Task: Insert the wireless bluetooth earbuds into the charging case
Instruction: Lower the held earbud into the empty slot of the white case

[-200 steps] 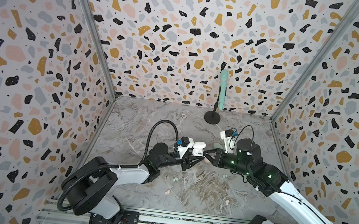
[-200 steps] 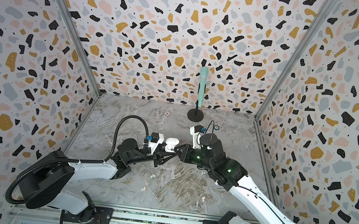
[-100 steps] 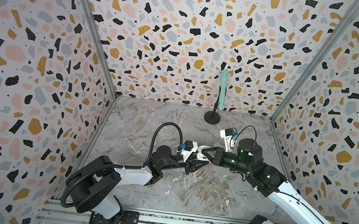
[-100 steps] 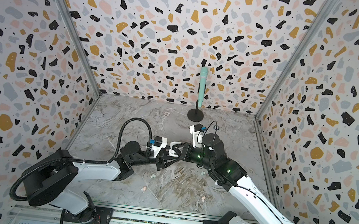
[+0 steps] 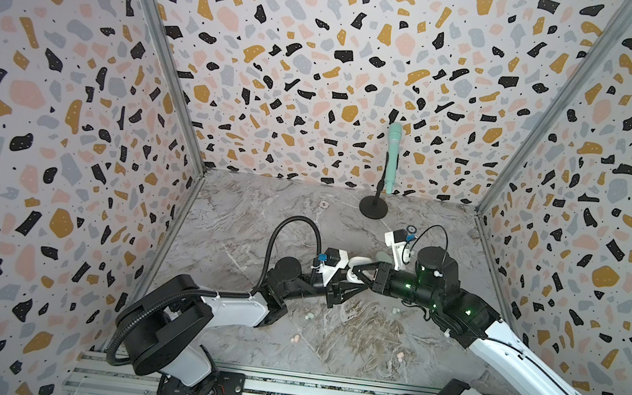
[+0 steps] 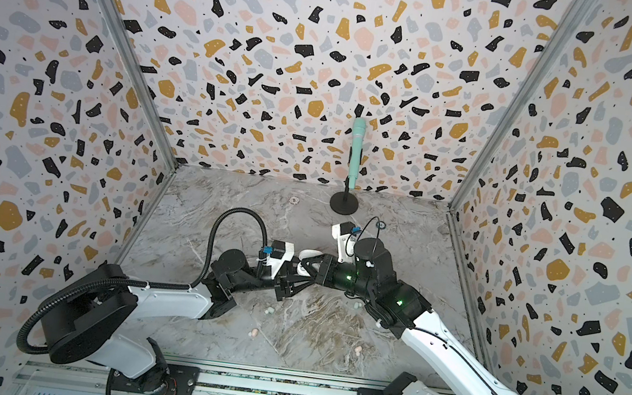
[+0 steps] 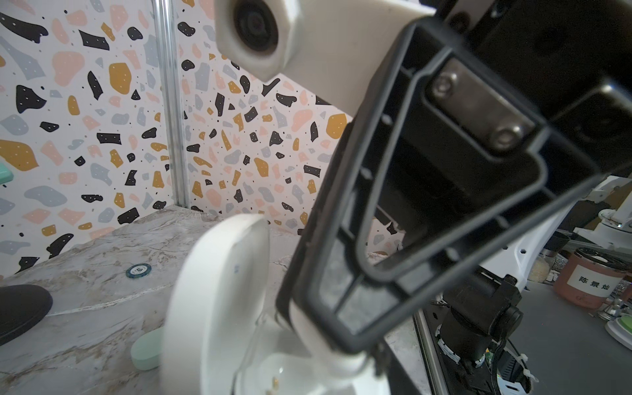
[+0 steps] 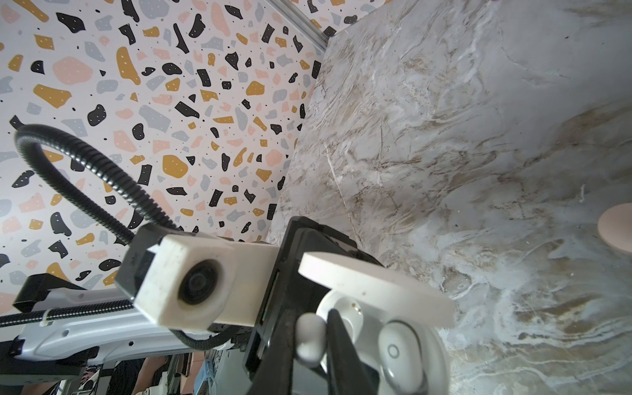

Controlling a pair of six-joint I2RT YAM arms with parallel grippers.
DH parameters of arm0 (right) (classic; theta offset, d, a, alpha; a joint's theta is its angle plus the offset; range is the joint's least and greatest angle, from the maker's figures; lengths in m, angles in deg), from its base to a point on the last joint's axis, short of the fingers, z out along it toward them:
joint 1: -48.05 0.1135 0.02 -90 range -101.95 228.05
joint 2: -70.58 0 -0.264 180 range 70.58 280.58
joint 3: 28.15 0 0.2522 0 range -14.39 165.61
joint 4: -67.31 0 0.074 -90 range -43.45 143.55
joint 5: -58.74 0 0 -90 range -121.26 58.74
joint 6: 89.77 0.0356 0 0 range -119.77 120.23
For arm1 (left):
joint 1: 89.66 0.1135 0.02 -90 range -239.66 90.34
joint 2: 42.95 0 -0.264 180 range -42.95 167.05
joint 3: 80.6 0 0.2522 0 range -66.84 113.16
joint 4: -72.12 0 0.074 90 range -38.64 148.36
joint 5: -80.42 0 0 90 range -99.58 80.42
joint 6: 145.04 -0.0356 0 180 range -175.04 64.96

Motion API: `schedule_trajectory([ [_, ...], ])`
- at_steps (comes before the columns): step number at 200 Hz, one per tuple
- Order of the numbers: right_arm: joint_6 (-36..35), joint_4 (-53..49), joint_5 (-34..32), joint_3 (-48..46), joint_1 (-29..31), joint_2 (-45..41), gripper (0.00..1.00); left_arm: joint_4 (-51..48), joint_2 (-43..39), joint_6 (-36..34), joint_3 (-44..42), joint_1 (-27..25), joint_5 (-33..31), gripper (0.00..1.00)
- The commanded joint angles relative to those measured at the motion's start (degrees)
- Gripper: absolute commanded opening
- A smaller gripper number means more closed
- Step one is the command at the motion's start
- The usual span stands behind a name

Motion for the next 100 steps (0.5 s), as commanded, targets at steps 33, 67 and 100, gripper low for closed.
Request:
schedule_trajectory([
  [33, 0.8, 2.3, 0.9, -1.3, 0.4, -0.3, 0.19, 3.3, -1.3, -0.9, 2.1, -0.3, -0.2, 0.26],
  [67, 1.1, 2.9, 0.8, -1.2, 0.4, -0.3, 0.19, 3.3, -1.4, -0.8, 2.1, -0.4, -0.3, 0.26],
  [100, 1.4, 2.9, 1.2, -1.2, 0.4, -0.3, 0.19, 3.0, -1.9, -1.1, 1.9, -0.4, -0.3, 0.26],
])
